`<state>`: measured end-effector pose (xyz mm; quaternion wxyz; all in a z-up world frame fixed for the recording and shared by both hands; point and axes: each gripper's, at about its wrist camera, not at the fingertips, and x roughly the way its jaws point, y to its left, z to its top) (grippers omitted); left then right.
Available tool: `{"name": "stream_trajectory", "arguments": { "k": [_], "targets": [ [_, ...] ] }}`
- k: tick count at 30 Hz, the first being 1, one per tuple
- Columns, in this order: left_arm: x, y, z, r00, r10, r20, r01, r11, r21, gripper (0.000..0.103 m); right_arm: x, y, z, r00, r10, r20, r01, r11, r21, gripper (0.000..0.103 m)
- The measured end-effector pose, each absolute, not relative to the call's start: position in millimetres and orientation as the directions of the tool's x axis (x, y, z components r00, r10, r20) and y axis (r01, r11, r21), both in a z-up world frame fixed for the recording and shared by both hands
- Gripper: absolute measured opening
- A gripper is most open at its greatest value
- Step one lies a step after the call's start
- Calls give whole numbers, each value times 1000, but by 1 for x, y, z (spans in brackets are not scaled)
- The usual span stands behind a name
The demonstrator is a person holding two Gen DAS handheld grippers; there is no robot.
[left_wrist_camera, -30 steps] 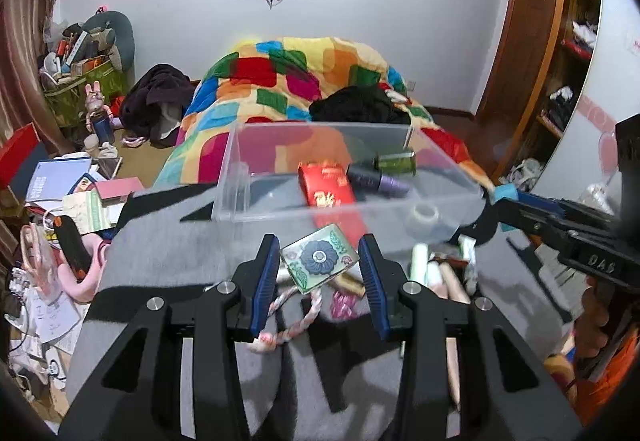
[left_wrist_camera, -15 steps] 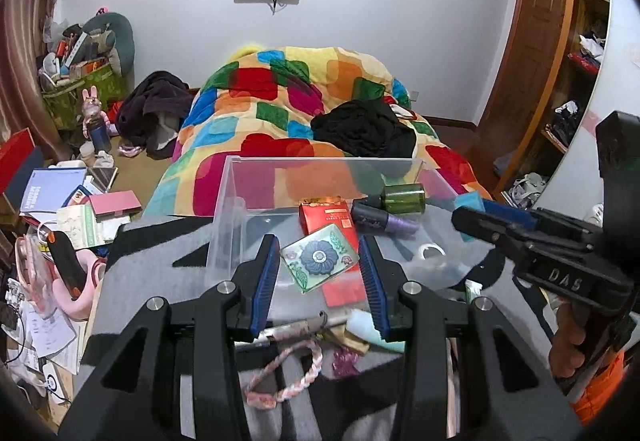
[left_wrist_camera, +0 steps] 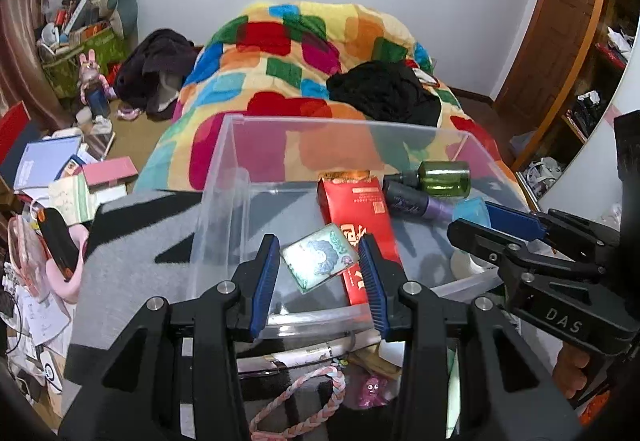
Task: Organize objects
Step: 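Place the blue tape roll and keychain tag into the box with both tools, then grasp the white toothpaste tube with the right tool while the left tool grasps the pink bead bracelet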
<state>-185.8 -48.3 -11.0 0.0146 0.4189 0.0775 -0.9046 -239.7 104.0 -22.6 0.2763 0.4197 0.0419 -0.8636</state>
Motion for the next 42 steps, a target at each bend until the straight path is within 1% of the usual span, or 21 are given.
{"name": "stream_trajectory", "arguments": {
  "k": [3, 8, 11, 13, 14, 17, 19, 21, 25, 27, 30, 33, 37, 42],
  "targets": [
    [-185, -49, -12, -648, 34, -761, 91, -988, -122, 41, -242, 99, -26, -485, -431, -760, 523, -840, 143, 38],
    [-184, -47, -11, -642, 39, -765, 88, -988, -125, 41, -243, 99, -29, -469, -440, -766, 521, -838, 163, 38],
    [-181, -46, -8, -644, 37, -764, 88, -989, -122, 42, -242, 101, -28, -461, -448, -766, 520, -836, 176, 38],
    [-180, -46, -7, -647, 42, -761, 87, -988, -128, 47, -240, 103, -25, -455, -462, -761, 524, -830, 190, 40],
    [-179, -45, -6, -650, 42, -759, 86, -988, -129, 50, -238, 105, -23, -459, -465, -757, 525, -829, 192, 43],
    [-173, -43, -2, -656, 39, -754, 81, -989, -122, 52, -230, 108, -16, -482, -469, -740, 527, -830, 182, 50],
    [-167, -41, 3, -664, 34, -747, 77, -991, -113, 54, -224, 109, -11, -496, -470, -731, 532, -829, 172, 52],
    [-162, -41, 7, -674, 29, -738, 77, -991, -109, 61, -218, 111, -6, -509, -469, -722, 537, -828, 160, 55],
    [-146, -39, 19, -703, 18, -711, 72, -993, -97, 67, -202, 117, 4, -541, -470, -697, 549, -826, 130, 60],
    [-137, -38, 25, -718, 12, -696, 68, -994, -88, 73, -195, 121, 8, -554, -472, -686, 552, -825, 122, 64],
    [-124, -36, 33, -734, 20, -679, 57, -994, -91, 82, -185, 129, 15, -567, -484, -667, 554, -823, 126, 66],
    [-114, -33, 35, -740, 17, -673, 50, -995, -81, 87, -178, 137, 18, -574, -490, -656, 550, -824, 135, 71],
    [-100, -31, 35, -742, 3, -670, 45, -998, -54, 91, -168, 151, 20, -602, -476, -641, 529, -839, 126, 73],
    [-81, -34, 21, -723, 37, -690, 25, -997, -80, 91, -163, 172, 18, -621, -452, -640, 497, -859, 125, 76]
  ]
}}
